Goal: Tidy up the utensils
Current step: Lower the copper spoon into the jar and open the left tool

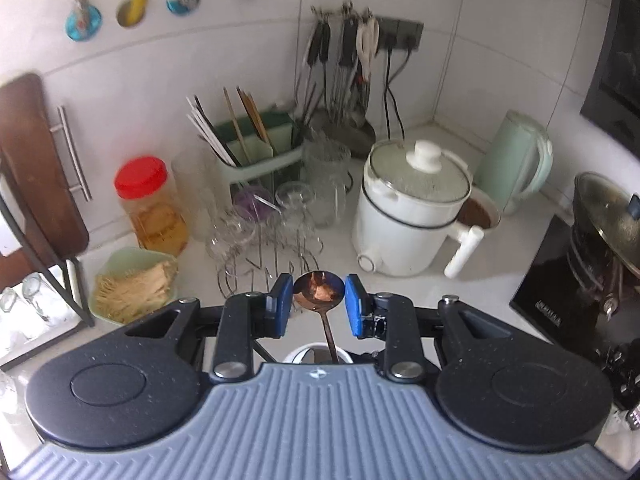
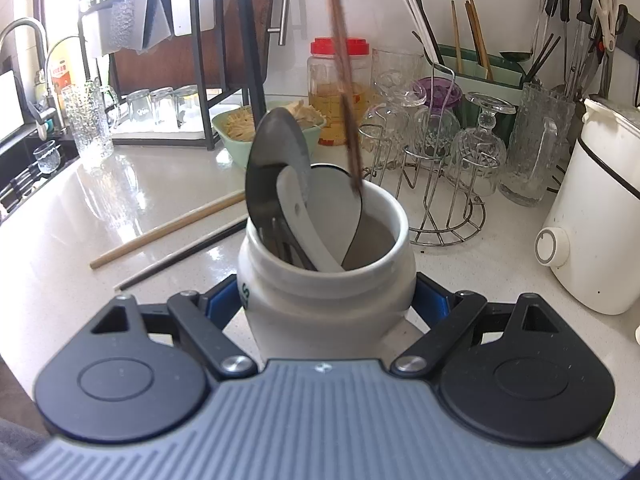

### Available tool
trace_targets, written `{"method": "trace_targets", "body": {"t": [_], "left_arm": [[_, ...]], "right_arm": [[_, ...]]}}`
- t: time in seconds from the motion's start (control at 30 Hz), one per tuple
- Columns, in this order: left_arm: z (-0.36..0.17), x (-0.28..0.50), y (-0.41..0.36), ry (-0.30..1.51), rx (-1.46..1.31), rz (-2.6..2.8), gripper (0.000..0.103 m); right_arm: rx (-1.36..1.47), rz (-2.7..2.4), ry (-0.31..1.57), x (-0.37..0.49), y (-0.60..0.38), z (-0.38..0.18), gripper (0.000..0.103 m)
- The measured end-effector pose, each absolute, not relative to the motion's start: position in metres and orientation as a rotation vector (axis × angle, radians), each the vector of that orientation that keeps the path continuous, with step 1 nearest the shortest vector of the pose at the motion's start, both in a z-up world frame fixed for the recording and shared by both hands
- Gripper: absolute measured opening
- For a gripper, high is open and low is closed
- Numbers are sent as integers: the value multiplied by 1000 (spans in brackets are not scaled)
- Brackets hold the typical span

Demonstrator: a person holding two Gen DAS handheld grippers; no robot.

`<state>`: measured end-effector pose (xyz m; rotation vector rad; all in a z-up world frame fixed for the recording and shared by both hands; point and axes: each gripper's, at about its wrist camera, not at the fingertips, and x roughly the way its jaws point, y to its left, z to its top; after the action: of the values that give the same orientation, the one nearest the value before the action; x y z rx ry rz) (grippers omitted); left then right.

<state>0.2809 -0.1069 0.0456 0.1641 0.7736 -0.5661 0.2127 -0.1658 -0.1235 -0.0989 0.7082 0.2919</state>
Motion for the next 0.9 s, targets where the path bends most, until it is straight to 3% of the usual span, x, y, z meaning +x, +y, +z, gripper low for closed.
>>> {"method": "trace_targets", "body": {"t": [0.9], "left_arm": [[-45, 344, -136, 1128, 268, -677, 32]], "right_arm": [[-89, 260, 703, 221, -159, -124, 91]]}}
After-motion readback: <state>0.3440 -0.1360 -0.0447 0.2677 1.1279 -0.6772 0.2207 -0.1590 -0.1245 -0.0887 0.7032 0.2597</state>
